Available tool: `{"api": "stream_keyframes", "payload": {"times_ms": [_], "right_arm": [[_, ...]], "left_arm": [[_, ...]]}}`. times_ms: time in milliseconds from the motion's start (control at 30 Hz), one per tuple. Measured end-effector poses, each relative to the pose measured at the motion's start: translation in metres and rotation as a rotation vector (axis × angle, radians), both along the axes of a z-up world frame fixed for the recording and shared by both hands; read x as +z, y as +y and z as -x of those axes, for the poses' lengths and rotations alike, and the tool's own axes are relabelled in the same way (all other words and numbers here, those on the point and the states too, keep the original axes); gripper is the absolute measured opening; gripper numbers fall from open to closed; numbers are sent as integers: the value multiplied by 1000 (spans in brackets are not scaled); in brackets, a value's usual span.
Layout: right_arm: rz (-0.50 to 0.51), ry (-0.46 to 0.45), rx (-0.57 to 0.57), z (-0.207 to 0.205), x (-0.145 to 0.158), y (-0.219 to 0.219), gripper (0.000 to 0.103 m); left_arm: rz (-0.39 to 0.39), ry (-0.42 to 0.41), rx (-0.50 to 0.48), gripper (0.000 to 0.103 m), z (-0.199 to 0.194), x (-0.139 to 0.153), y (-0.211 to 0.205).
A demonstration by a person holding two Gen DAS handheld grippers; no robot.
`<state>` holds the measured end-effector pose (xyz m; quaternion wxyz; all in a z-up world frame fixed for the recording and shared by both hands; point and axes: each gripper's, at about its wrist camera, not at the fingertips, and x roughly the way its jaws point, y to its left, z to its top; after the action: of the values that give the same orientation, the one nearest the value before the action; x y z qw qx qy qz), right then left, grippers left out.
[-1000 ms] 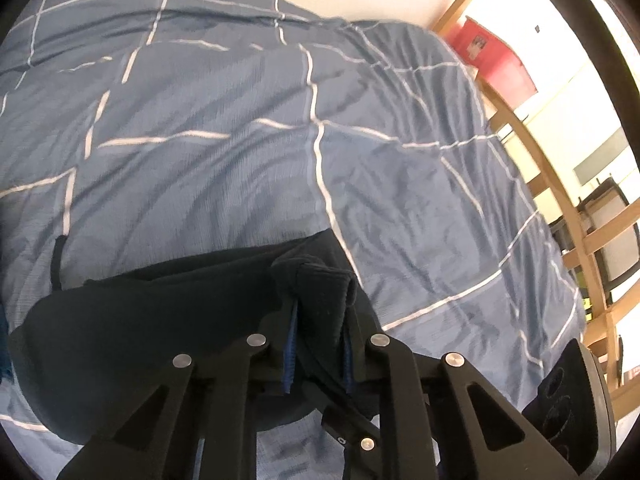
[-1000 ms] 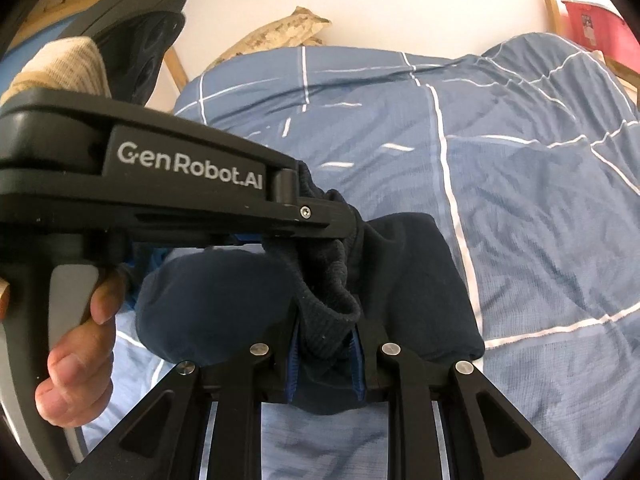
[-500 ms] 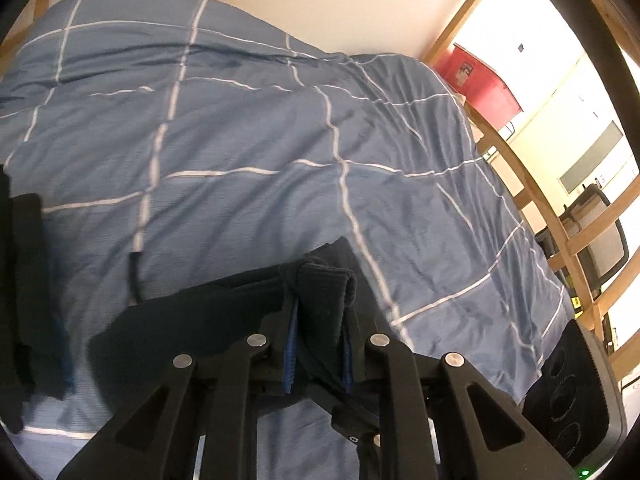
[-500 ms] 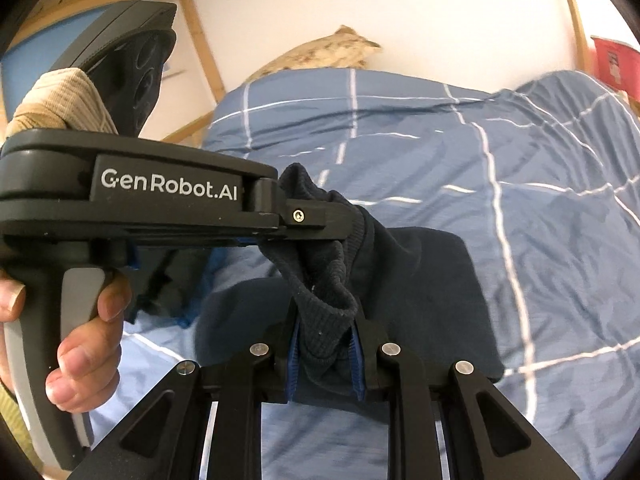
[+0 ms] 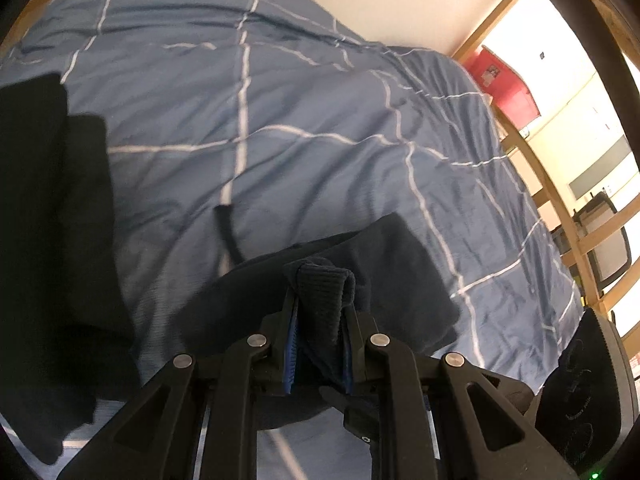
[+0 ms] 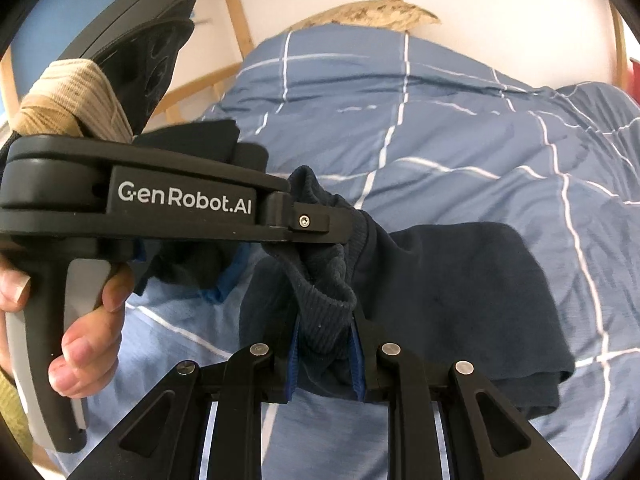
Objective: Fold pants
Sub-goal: 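Fold the held end over onto the strip with both grippers and release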
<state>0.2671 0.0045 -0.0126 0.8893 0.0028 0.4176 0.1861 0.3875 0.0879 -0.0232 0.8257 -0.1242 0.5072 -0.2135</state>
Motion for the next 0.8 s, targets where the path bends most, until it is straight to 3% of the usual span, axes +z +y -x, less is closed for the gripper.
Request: {"api": "stream_keyframes", "payload": {"times_ms": [367,467,533,567,800], "right_arm": [[19,33,19,-4,-26,34,23],[1,41,13,-4,-29,38,29],[-33,56,30,-2,-31,40,44],[-42,60,34,-3,-32,42,47],[-120,66,86,10,-27,50,54]], "left_arm": [[-71,18,1,20,-2,-19,25],[-119,0,25,23,0,-16,30],[-128,-20,55,24,3,-11,38],[-123,-23,64,24,5,-8,41],[-153,-63,107,29,23,13,54]]}}
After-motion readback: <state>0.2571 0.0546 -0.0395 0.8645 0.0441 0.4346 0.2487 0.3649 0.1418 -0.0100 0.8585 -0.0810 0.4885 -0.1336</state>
